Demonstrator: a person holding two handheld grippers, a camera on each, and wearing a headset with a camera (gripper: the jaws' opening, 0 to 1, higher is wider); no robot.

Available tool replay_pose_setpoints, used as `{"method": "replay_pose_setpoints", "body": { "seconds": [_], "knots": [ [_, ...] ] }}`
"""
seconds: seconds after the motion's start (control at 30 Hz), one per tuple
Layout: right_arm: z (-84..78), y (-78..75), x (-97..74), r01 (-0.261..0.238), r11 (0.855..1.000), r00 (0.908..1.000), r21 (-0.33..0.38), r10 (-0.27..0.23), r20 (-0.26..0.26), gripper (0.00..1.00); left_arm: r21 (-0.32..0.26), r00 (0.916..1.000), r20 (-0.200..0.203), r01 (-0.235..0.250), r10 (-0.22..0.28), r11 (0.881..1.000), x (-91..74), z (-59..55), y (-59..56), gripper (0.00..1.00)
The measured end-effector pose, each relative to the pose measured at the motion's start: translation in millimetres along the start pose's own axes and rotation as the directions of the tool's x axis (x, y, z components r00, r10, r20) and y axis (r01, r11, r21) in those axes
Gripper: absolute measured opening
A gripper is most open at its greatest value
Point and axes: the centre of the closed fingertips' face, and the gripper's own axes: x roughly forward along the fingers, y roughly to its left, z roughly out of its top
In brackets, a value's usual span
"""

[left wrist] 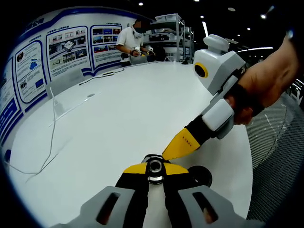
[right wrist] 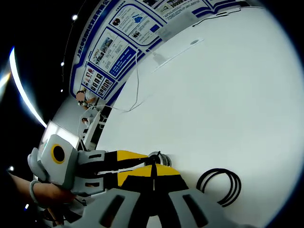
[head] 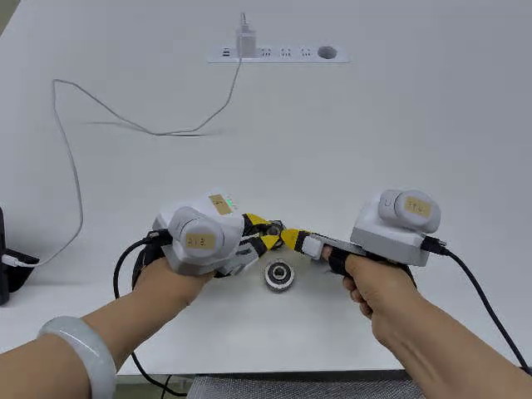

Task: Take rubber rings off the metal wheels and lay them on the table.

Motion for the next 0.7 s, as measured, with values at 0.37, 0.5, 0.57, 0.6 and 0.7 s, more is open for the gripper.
{"method": "replay_pose_setpoints", "body": {
  "seconds": [0.37, 0.5, 0.57, 0.6, 0.7],
  "knots": [
    [1.5, 4.6, 1.9, -0.016, 1.0, 0.9999, 0.015, 0.016, 0.001, 0.01, -0.011, 1.0, 0.003, 0.001, -0.001, 1.0, 0.5, -0.1, 1.6, 0.11],
    [2.1, 7.3, 0.9, -0.024, 1.0, 0.9997, 0.015, 0.024, 0.002, 0.01, -0.011, 1.0, 0.005, 0.003, -0.003, 1.0, 0.4, 0.2, 1.4, 0.11],
    [2.0, 8.4, 0.3, -0.029, 0.999, 0.9996, 0.017, 0.029, 0.002, 0.01, -0.011, 1.0, 0.005, 0.004, -0.004, 1.0, 0.5, 0.3, 1.2, 0.11],
    [2.1, 8.4, -0.2, -0.031, 0.999, 0.9995, 0.018, 0.031, 0.002, 0.01, -0.011, 1.0, 0.005, 0.004, -0.004, 1.0, 0.3, 0.3, 1.1, 0.11],
    [1.6, 10.5, -1.1, -0.039, 0.999, 0.9992, 0.016, 0.039, 0.0, 0.01, -0.013, 1.0, 0.006, 0.003, -0.003, 1.0, 0.1, 1.4, 0.4, 0.11]
  ]
}}
